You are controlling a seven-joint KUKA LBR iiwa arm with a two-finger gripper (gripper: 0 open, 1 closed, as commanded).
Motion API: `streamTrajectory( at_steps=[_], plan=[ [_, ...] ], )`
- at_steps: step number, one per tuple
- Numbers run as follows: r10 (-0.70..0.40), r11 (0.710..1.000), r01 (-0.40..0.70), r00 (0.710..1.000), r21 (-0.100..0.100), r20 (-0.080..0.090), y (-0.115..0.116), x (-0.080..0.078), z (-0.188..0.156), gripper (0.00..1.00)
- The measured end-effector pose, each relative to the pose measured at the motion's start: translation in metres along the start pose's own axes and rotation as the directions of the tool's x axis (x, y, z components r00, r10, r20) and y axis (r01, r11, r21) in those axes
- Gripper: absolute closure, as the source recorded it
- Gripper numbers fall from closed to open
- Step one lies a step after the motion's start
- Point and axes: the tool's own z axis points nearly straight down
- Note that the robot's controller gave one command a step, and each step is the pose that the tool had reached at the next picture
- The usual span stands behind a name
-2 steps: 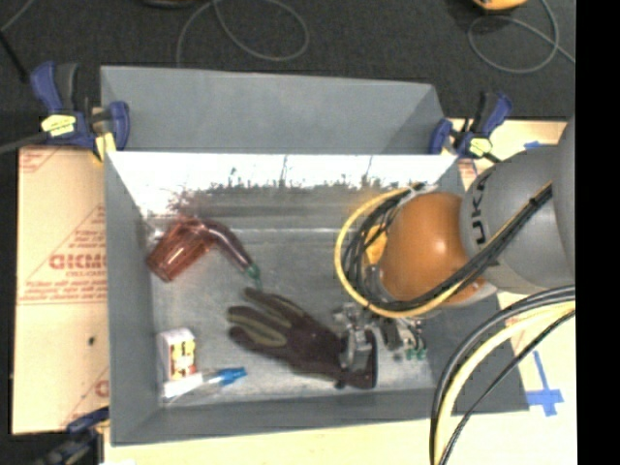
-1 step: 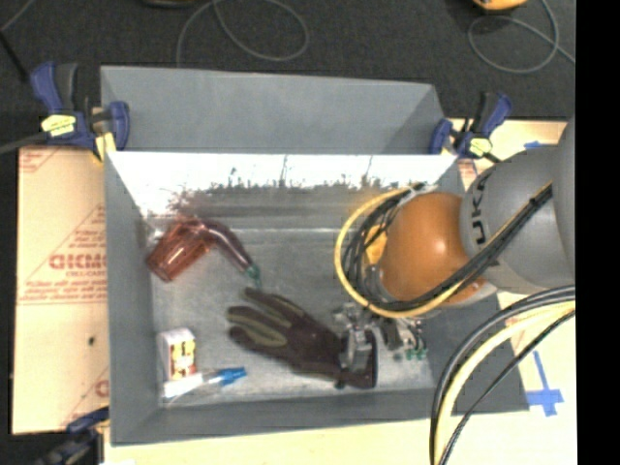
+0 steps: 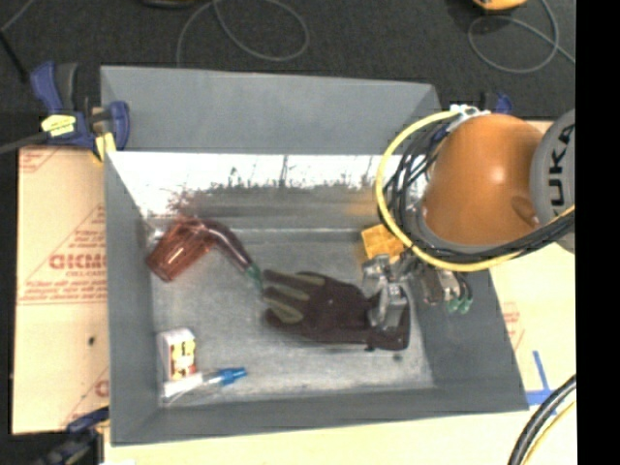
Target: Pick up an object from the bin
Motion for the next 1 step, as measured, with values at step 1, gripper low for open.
streamTrajectory(
  at_steps=[1],
  plan=[
    [0.000, 1.000, 0.000, 1.000, 0.000, -0.001, 0.0000, 0.0002, 0.0003, 1.00]
  ],
)
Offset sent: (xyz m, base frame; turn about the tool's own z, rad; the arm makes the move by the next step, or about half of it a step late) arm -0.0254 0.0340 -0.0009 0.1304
